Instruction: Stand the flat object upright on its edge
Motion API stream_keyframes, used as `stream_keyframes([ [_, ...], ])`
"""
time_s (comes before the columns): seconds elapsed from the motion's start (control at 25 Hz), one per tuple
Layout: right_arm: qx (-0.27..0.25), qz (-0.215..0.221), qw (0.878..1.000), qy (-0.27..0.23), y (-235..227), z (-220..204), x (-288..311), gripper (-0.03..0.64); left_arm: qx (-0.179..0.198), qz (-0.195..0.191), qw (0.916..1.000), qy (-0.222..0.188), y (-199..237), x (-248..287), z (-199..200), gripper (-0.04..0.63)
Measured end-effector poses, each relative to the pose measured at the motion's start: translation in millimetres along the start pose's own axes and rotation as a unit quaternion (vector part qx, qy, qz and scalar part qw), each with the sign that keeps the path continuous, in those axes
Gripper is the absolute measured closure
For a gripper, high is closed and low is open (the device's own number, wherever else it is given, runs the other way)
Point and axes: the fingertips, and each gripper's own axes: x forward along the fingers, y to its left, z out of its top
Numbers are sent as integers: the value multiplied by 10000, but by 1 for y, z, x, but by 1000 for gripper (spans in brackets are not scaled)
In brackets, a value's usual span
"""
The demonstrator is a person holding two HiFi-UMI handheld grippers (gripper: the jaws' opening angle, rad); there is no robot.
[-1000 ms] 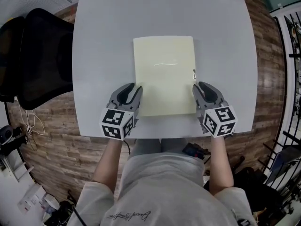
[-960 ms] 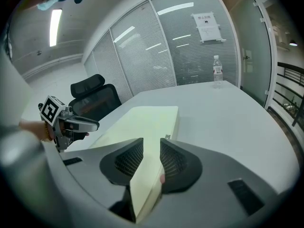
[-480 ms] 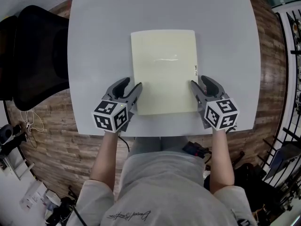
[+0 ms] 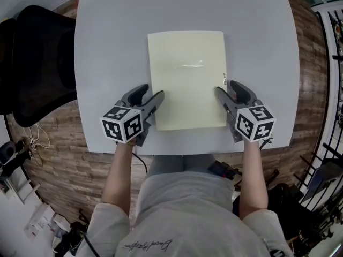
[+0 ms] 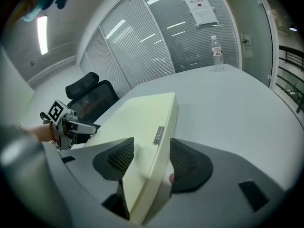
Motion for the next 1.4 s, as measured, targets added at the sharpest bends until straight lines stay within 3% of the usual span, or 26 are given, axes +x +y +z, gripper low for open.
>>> stream_keyframes([
  [0.28, 69, 55, 10000, 27, -1, 1, 1, 365, -188, -143, 9997, -40, -1, 3, 7, 328],
  [0.68, 148, 232, 9993, 251, 2, -5, 9, 367, -435, -371, 9980, 258, 1, 12, 1, 324],
  [0.92, 385, 346, 9974, 509, -1, -4, 16, 385, -449, -388, 9971, 476, 5, 20, 2, 324],
  [1.4, 517, 453, 9945, 786, 0, -2, 18, 402, -513, -297, 9974, 403, 5, 19, 4, 337],
])
